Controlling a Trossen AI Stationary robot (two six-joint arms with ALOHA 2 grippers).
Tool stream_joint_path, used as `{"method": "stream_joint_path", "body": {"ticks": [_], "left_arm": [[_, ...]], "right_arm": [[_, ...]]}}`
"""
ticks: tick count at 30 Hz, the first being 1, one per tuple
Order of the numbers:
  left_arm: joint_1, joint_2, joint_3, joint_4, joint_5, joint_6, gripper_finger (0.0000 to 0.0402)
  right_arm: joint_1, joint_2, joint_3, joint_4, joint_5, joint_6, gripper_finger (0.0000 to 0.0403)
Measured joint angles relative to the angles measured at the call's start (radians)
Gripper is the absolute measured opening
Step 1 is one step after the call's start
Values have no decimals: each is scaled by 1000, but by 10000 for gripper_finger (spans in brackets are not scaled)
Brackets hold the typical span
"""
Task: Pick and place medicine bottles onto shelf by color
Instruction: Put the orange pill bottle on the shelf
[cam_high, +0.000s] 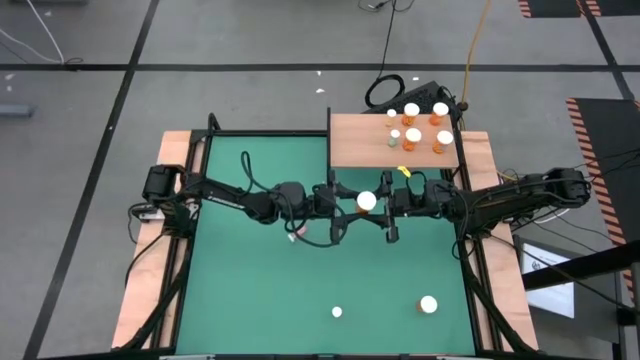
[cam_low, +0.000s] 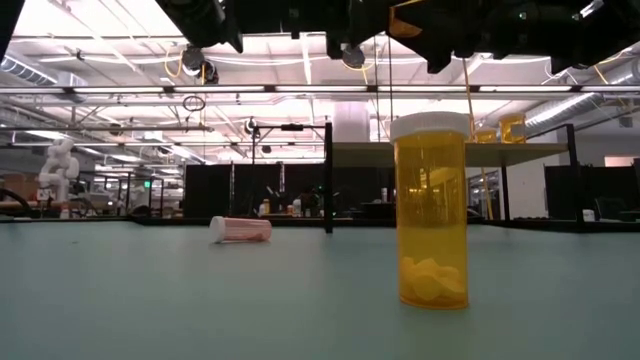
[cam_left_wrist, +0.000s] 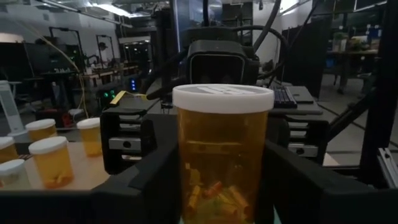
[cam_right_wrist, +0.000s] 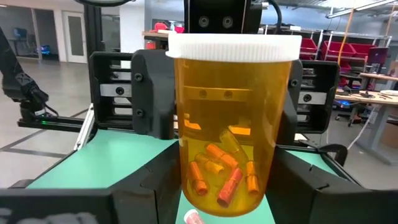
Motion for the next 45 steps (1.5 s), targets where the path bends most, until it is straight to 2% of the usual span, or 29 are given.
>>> {"method": "stream_joint_path", "body": {"ticks": [5,15,18,22,27,32,39,45], "left_arm": [[3,0,0,-8,-1,3,192],[3,-1,0,-20,0,5,199],[3,-1,0,-26,-1,4,190],[4,-11,0,-78,-5,7,188],[4,-29,-2,-177,-17,34,191],[3,-32,-2,-292,-37,36,186],[1,-32,-2,-379,-44,62,188],[5,-33,-1,-469,-57,60,188]], "right_arm": [[0,0,0,-2,6,-3,180],[0,0,0,-2,22,-9,183],[0,0,0,-11,32,-8,196],[0,-15,2,-94,77,14,234],[0,-78,7,-301,140,58,287],[10,-140,107,-723,213,176,302],[21,-100,367,-1319,258,291,298],[21,4,630,-1545,241,271,298]]}}
